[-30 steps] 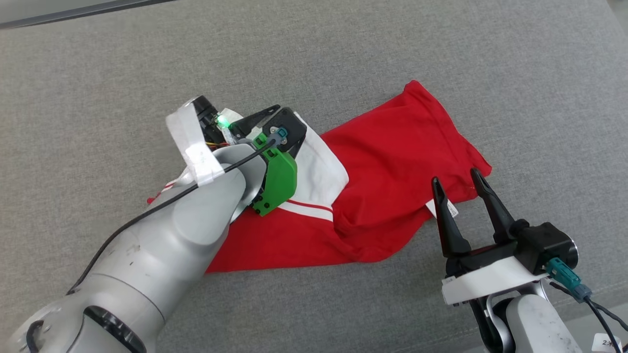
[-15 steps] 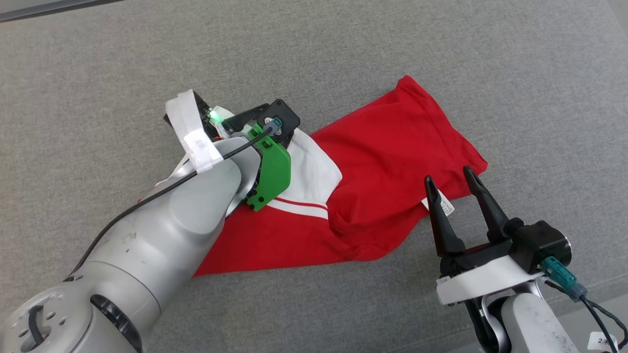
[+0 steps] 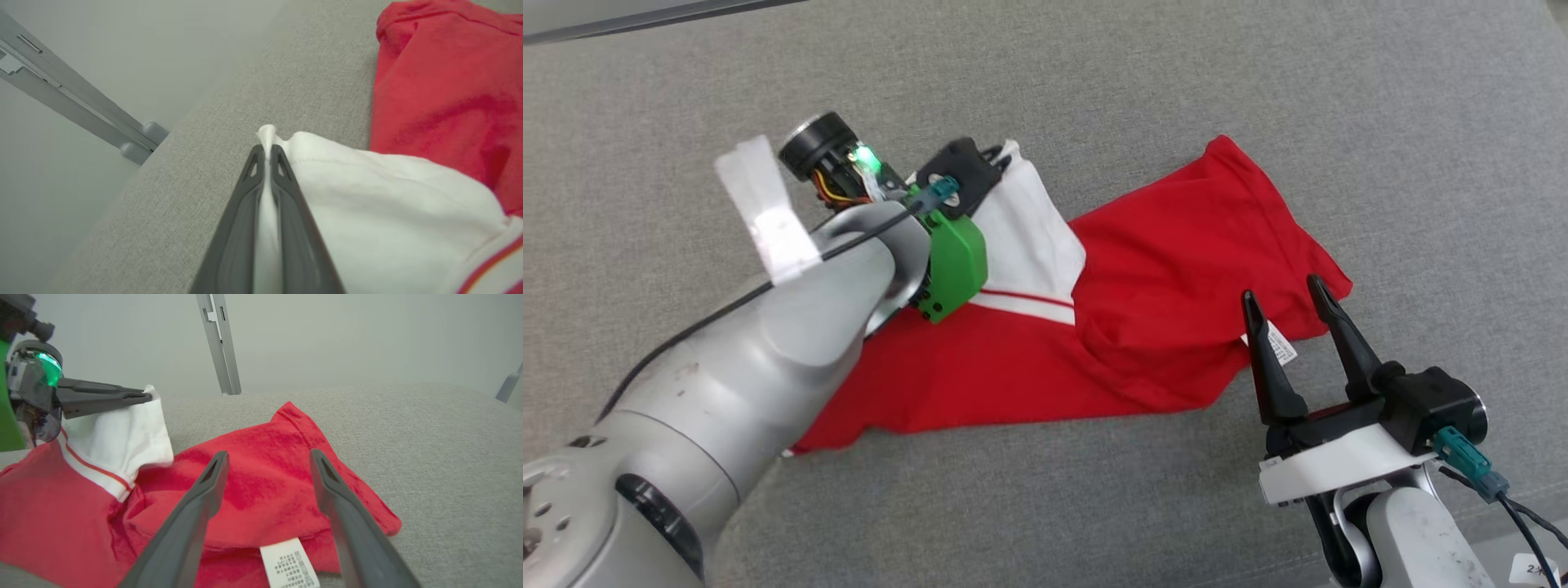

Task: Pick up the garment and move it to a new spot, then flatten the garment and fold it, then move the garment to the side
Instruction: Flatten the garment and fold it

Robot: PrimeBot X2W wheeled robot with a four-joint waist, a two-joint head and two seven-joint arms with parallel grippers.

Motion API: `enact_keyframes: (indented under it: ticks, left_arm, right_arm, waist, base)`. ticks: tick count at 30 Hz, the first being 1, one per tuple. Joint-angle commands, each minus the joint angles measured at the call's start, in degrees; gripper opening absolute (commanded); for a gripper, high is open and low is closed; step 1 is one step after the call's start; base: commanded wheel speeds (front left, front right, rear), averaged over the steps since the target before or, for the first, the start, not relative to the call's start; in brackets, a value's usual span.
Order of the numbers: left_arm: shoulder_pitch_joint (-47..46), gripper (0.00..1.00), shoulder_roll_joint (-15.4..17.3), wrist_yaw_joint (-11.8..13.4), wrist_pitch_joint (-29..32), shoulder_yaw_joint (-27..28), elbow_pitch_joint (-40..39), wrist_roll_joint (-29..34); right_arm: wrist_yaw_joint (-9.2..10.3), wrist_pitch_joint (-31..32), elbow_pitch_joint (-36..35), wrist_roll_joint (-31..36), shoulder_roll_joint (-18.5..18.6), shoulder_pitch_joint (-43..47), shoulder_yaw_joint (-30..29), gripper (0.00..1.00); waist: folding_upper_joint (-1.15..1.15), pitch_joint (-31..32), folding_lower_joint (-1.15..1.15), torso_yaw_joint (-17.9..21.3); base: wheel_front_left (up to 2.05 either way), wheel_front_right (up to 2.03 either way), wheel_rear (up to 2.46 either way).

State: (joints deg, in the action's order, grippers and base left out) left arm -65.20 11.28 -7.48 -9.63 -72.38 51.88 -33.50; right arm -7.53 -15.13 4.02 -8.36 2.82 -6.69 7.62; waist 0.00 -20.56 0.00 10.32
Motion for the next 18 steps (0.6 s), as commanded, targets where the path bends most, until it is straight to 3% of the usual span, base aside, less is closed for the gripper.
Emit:
enact_keyframes:
  ticks: [1,6,13,18]
  left_arm:
    - [-1.1,0.0,1.2,0.1,-2.0,0.9,-0.6,-0.9]
    - [0.3,0.0,6.1,2.1,-5.5,6.3,-5.2,-2.3]
    - [9.6,0.0,14.8,7.1,-5.6,16.9,-21.4,0.0]
    - [16.2,0.0,17.3,8.2,-5.6,21.5,-26.8,1.4]
  right_arm:
    - [0.08,0.0,0.3,0.4,0.1,0.7,-0.3,1.0]
    - [0.08,0.0,1.6,0.0,0.1,1.5,-1.9,1.0]
    - [0.08,0.0,3.0,1.1,0.9,3.2,-7.0,1.0]
    - [0.08,0.0,5.9,0.4,2.0,3.1,-10.1,1.0]
  waist:
    - [0.0,1.2,0.0,-1.1]
    - [0.0,2.8,0.0,-2.6]
    - [0.0,4.7,0.0,-5.1]
    - [0.0,5.7,0.0,-6.2]
  base:
    - [0.0,0.0,0.0]
    - [0.0,0.0,0.0]
    - [0.0,0.0,0.0]
    - [0.0,0.0,0.0]
